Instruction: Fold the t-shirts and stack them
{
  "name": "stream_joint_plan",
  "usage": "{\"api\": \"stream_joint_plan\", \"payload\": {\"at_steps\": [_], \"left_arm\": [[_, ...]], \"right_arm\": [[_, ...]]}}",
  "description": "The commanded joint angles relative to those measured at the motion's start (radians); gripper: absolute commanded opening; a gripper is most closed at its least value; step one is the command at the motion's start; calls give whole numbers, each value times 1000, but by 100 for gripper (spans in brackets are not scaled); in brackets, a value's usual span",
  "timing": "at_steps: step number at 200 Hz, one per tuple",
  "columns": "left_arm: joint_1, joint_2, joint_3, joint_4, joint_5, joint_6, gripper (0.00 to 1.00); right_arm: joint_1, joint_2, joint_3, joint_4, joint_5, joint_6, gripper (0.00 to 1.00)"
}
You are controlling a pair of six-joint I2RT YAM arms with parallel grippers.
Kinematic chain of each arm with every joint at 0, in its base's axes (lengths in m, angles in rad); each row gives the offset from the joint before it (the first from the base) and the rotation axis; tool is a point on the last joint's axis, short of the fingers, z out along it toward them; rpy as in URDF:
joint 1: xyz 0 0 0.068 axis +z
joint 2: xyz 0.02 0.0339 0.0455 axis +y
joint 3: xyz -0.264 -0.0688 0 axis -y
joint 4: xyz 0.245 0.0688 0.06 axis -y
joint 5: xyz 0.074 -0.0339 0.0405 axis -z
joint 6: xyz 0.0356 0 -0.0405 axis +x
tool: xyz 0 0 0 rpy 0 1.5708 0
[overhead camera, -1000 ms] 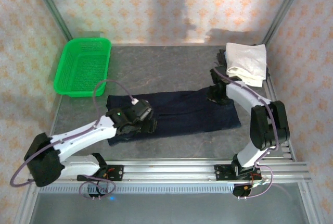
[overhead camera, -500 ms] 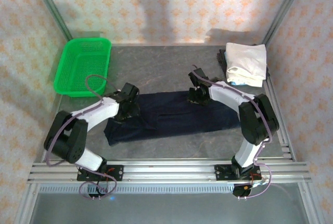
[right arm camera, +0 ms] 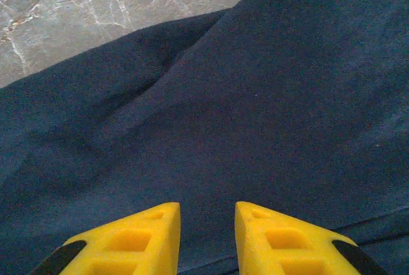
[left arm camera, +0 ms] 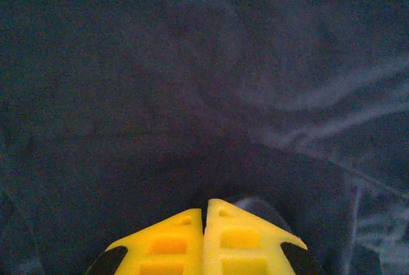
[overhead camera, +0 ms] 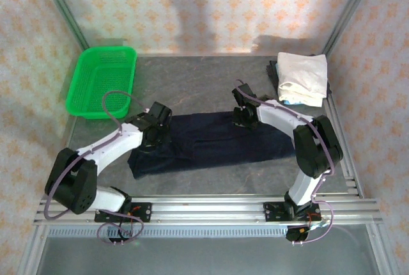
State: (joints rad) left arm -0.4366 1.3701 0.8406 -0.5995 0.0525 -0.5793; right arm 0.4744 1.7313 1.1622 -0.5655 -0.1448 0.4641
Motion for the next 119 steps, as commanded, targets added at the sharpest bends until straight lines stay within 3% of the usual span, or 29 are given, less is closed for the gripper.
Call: {"api": "stream_joint_plan", "payload": {"at_steps": [1,44,75,82,103,119], "left_arm": [[-66,-87,-28,-137,-97,-48,0],[-197,-296,-149,-213,-149,-180,0],[-239,-447,-265,-181,-95,-242,0],[-245,-471,-283,-168,-81,-246,12],[-252,-519,-320,-136,-29,-239,34],[-251,-548,-327,-117,-28,-225,42]], "right_arm": [[-5,-2,1,-46,63,-6,28],[-5,1,5,-66,57,-23,28],[-5,12,18,-88,65,-36,28],[-5,15,27,-97,71,-40,28],[-5,19,46,-119,90,-48,28],[-5,15,58,-126,98,-51,28]]}}
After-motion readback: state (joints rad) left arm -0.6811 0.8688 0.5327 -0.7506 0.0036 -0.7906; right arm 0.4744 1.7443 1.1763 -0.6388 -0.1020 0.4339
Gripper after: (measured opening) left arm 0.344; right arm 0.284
